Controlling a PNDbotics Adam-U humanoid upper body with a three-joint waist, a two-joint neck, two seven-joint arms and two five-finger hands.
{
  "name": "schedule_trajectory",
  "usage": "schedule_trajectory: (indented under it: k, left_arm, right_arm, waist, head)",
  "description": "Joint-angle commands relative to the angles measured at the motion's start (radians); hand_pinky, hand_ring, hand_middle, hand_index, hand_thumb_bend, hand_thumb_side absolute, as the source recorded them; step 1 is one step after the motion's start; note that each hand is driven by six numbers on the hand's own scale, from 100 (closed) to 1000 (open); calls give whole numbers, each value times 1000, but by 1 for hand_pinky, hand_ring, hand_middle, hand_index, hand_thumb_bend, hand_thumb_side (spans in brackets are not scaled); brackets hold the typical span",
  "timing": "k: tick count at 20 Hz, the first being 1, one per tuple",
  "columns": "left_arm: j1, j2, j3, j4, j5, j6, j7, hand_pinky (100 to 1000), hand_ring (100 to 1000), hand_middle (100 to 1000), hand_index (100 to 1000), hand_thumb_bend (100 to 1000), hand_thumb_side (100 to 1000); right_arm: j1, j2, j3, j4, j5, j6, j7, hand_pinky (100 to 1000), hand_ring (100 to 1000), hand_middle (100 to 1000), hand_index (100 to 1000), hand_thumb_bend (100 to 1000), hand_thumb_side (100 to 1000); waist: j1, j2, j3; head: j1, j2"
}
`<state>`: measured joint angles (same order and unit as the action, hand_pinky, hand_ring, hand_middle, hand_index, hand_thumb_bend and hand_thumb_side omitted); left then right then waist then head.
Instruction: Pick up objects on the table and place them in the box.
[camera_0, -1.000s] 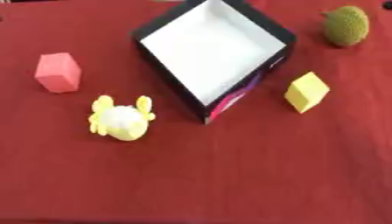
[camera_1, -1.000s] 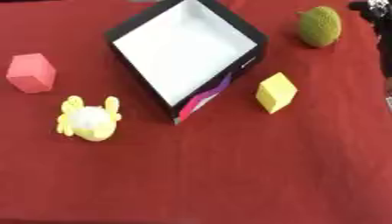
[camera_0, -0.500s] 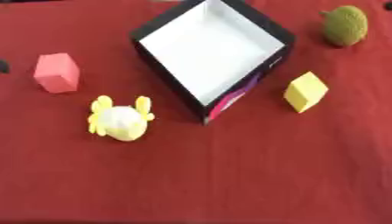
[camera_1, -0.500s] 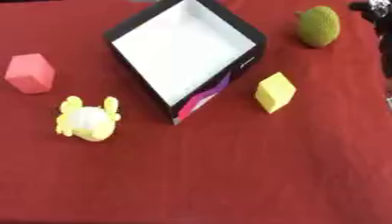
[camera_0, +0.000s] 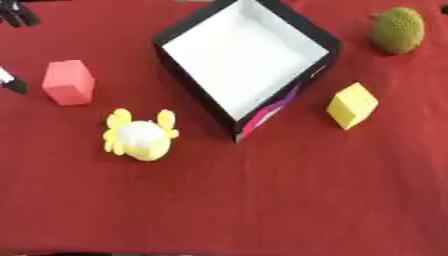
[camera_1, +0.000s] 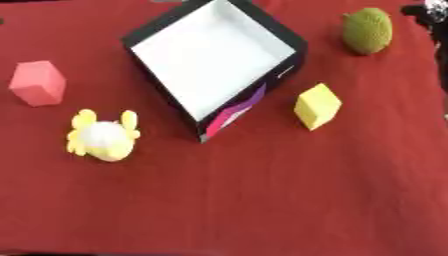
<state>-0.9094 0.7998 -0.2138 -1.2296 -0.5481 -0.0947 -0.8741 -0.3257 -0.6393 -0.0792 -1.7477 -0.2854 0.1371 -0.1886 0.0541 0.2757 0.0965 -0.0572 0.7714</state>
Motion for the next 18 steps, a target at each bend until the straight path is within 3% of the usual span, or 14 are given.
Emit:
schedule_trajectory:
  k: [1,18]
  left_arm:
    - [-35,1,-2,19,-14,-12,-3,903,861,825,911,836,295]
    - [-74,-93,2,183,-102,-70,4,905,863,831,910,827,318]
  right_arm:
    - [-14,-27,-6,-11,3,0,2,957,799,777,852,100,728]
    - [-16,-17,-8,-11,2,0,-1,958,800,778,852,100,741]
  waist:
    - [-12,-2,-2]
    - [-15,12,-17]
  head:
    - [6,-1]
    - [19,-1]
